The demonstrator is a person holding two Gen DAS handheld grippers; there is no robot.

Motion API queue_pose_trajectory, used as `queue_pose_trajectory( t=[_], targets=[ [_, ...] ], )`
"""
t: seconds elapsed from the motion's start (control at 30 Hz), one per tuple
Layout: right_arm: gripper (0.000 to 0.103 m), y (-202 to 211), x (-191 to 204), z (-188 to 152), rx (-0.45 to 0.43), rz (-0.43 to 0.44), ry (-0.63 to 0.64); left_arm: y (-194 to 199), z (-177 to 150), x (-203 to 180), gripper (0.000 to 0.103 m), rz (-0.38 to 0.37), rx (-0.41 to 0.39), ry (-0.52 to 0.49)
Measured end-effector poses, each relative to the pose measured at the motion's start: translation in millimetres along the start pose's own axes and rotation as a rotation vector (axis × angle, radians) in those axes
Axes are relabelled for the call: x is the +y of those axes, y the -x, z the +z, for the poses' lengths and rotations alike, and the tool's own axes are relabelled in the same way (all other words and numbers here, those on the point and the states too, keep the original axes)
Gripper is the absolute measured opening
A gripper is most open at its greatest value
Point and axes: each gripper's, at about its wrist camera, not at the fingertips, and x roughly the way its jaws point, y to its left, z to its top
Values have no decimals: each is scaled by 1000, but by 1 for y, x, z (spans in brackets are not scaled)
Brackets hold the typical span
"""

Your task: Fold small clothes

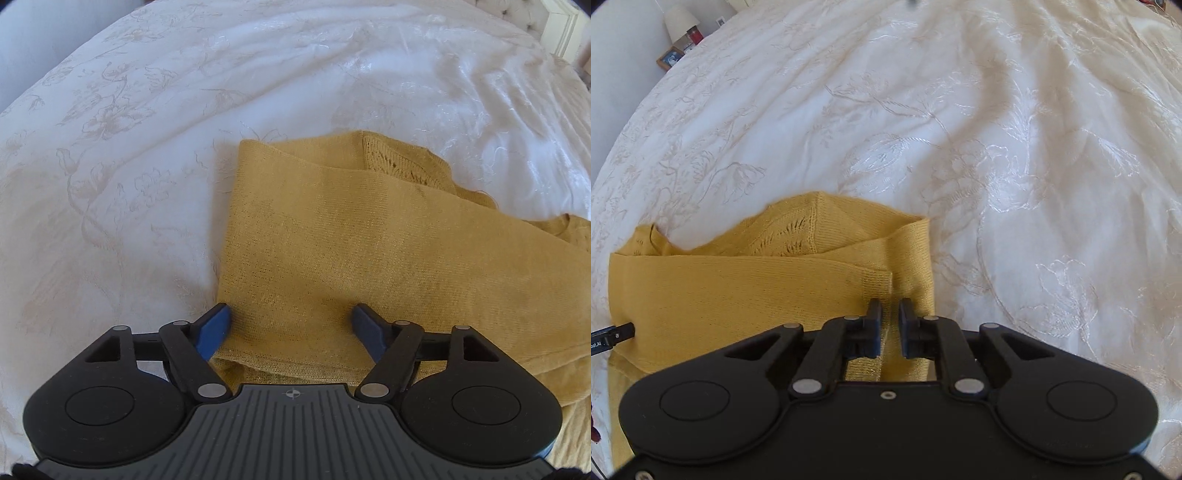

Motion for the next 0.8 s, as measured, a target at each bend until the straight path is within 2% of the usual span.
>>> queue_pose_trajectory(
  t=[0.03, 0.07, 0.1, 0.13, 0.23, 0.27, 0.3, 0.37, 0.47, 0.6, 0.8],
  targets=[
    [19, 0, -1, -1, -3, 2, -6, -1, 0, 1, 83, 6, 3, -4],
    [20, 1, -1, -1, -6, -1, -5, -5, 1, 3, 97, 26, 19, -1],
    [24, 2, 0, -2, -10, -7, 0, -7, 1, 5, 103, 29, 35, 16],
    [28, 3, 1, -2, -13, -8, 1, -9, 1, 9, 103, 13, 43, 41],
    [69, 11, 3, -2, -28, 21, -10, -6, 1, 20, 103, -20, 47, 99],
    [87, 14, 4, -2, -34, 23, -11, -3, 0, 20, 103, -23, 47, 96],
    [91, 18, 5, -3, -45, 28, -9, 0, -2, 20, 103, -26, 47, 88],
    [92, 27, 7, -6, -60, 31, -7, 7, -7, 19, 103, -34, 46, 67],
    [103, 42, 9, -14, -77, 45, -20, 20, -16, 21, 103, -49, 43, 55],
    [102, 66, 10, -33, -89, 71, -34, 45, -38, 27, 103, -73, 41, 70],
    [102, 94, 11, -79, -56, 87, -40, 79, -79, 43, 103, -86, 59, 93]
  ],
)
